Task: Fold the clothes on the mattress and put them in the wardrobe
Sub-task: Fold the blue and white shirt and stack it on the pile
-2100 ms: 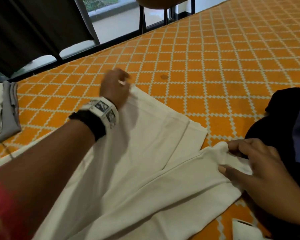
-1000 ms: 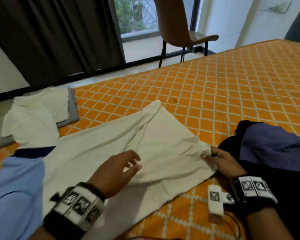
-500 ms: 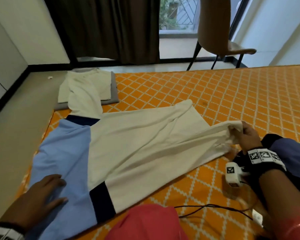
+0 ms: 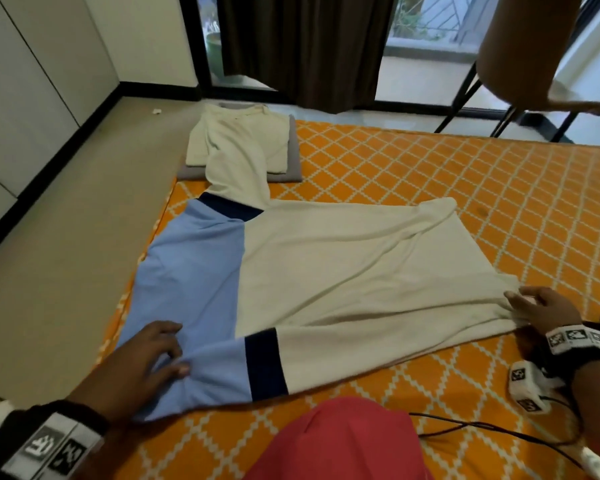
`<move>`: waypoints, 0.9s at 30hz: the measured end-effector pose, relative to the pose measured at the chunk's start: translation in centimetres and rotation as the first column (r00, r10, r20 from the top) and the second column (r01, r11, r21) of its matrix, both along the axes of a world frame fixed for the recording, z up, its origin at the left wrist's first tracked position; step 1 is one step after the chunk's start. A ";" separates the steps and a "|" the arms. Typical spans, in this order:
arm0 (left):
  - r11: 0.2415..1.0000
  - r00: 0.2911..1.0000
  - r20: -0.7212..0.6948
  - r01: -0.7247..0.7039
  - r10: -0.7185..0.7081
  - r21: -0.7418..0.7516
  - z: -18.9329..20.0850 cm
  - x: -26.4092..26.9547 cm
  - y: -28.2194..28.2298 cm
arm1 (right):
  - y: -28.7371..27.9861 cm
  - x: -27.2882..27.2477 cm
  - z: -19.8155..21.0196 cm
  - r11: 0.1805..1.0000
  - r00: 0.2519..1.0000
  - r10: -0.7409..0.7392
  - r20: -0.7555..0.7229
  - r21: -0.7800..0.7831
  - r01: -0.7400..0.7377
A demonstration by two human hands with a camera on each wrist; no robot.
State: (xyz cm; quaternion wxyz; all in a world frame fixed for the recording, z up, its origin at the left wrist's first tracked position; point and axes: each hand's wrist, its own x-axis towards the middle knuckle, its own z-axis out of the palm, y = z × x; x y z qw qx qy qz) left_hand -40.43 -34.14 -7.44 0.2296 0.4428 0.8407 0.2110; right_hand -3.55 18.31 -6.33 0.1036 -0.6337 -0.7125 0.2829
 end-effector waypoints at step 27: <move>0.758 0.874 -0.467 -0.211 -0.137 -0.618 4.0 -1.6 -2.3 | -8.2 0.2 0.2 0.983 0.925 -0.042 0.377 0.180 -0.029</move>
